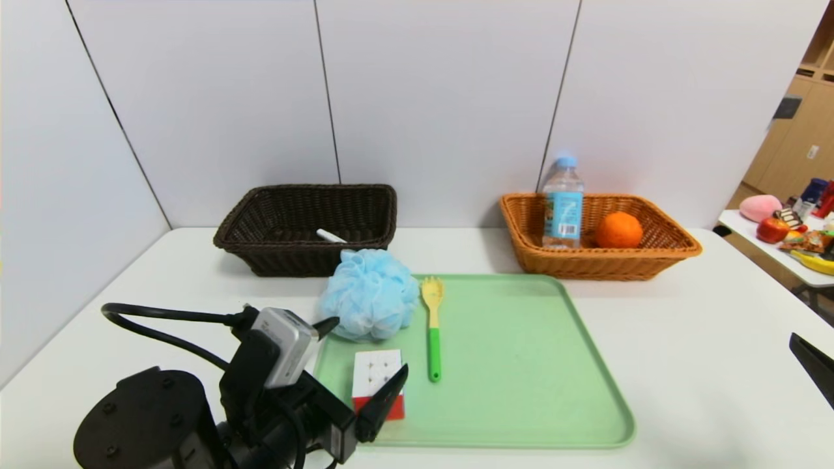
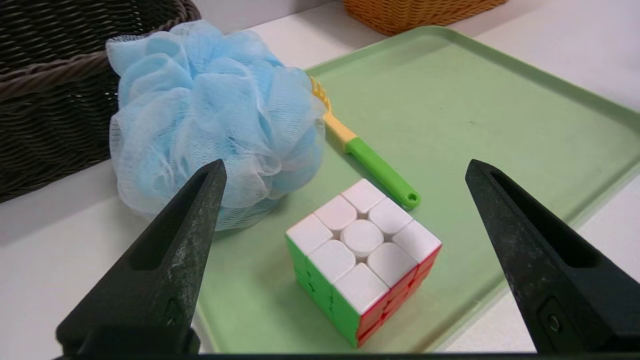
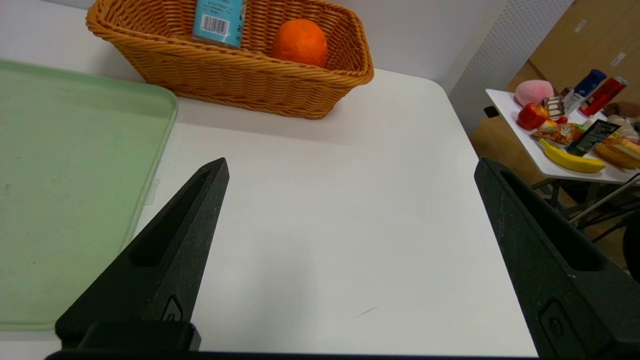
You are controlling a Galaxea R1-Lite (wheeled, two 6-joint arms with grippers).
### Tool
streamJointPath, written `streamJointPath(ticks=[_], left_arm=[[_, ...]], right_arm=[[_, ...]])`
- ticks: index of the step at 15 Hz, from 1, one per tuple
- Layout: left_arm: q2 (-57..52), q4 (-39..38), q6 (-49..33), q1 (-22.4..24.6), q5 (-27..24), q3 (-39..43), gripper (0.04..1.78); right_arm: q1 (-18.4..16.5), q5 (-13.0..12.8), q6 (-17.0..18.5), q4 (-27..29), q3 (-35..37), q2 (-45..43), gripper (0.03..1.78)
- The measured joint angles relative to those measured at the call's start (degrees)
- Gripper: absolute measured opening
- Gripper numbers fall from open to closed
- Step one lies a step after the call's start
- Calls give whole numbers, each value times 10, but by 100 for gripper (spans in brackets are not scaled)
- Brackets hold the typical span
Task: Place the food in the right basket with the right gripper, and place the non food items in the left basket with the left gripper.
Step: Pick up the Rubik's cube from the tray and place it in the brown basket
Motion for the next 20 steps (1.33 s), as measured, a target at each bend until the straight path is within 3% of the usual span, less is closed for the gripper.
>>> streamJointPath(ticks=[20], left_arm=[[91, 0, -1, -18, 3, -18, 169]], right_arm=[[0, 4, 0, 0, 3, -8, 169]])
